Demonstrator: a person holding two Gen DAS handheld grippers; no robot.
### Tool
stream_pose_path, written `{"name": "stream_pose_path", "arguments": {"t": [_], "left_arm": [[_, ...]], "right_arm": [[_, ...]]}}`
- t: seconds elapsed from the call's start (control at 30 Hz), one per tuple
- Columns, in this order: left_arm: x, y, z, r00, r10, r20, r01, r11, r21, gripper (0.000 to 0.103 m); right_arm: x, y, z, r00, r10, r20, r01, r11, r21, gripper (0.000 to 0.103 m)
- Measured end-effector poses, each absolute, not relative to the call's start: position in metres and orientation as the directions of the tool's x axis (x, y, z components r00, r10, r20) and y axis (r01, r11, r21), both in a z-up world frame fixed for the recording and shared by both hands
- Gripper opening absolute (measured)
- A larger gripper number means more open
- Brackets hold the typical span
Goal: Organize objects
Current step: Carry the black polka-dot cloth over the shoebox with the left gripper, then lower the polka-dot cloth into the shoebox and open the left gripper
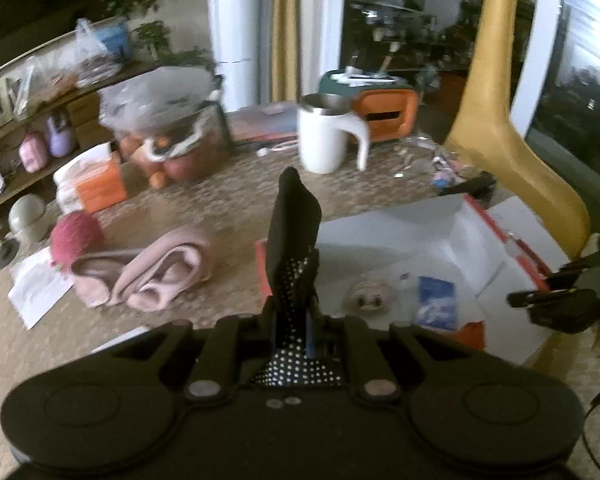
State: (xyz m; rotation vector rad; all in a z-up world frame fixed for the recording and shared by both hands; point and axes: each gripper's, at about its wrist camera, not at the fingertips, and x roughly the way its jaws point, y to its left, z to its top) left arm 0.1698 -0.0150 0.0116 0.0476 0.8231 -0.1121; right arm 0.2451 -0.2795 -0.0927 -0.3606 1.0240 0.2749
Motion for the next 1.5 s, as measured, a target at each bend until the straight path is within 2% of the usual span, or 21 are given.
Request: {"name": "stream_pose_path", "arguments": {"t": [0.37,0.73,1.07,1.5], "left_arm": [[0.191,-0.075,0.0,0.633,-0.095,-0.769,0.191,0.981,0.036,0.01],[0.214,-0.111,-0.041,0.581,0.003,-0.814,0.218,0.963,0.159,0.01],[0.238,-0.117,-0.08,0.498,0.107,-0.86,0.23,0.941,0.25,0.011],[0.25,-0.118,-0.104,0.402,0.132,-0.906,0.265,0.93,0.253,0.018]], "right_arm": [[0.244,-0.279,-0.093,0.497,0.062,-0.866,-0.389,0.908,-0.158,0.011],[0.243,-0.282,-0.092,0.497,0.079,-0.864,-0.395,0.907,-0.144,0.011],[0.242,-0.284,-0.092,0.498,0.089,-0.863,-0.404,0.904,-0.14,0.011],[0.242,-0.284,-0.092,0.497,0.099,-0.862,-0.414,0.9,-0.135,0.011]]}}
